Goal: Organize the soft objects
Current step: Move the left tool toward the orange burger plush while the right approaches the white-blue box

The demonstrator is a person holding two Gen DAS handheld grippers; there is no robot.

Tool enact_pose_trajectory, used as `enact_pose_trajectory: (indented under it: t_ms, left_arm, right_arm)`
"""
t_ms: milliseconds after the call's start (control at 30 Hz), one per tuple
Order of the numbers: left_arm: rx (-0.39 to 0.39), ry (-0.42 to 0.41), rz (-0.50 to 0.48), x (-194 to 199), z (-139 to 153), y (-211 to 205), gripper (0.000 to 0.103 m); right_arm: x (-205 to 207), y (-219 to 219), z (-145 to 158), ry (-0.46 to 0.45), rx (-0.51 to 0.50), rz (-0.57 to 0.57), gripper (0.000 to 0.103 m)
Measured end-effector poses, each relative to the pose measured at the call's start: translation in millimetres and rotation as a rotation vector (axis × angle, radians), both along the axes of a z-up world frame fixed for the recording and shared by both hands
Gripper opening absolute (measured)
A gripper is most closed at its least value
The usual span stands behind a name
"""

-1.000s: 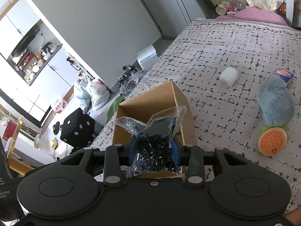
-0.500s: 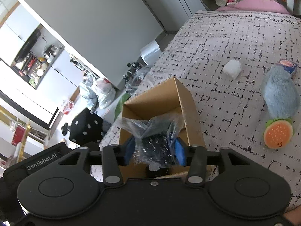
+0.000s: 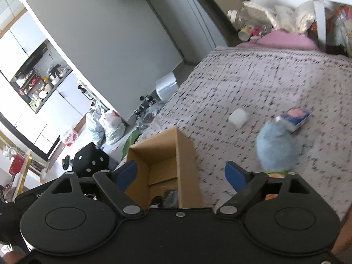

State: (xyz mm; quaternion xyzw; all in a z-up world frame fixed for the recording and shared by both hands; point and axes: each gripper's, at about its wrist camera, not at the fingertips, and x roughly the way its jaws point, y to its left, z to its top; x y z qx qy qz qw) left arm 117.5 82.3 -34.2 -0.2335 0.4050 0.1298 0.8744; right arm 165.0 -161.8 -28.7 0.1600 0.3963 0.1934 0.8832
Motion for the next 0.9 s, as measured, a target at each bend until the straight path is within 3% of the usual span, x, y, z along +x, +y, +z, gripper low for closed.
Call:
enact_pose_trajectory:
  t_ms: [333, 633, 900]
  left_arm:
    - [-0.013, -0.036, -0.052, 5, 5, -39, 0.102]
    - [-0.030, -0.080, -0.098, 7, 1, -69, 0.103]
    - [-0.042, -0.062, -0.157, 18, -7, -94, 0.103]
  right_arm:
    - [1, -43, 5, 0.001, -0.051, -0.046, 0.103]
    - [2, -74, -4, 0.029, -0.066, -0.094, 0.103]
    - [6, -90, -11, 0.049, -0.108, -0.115, 0.103]
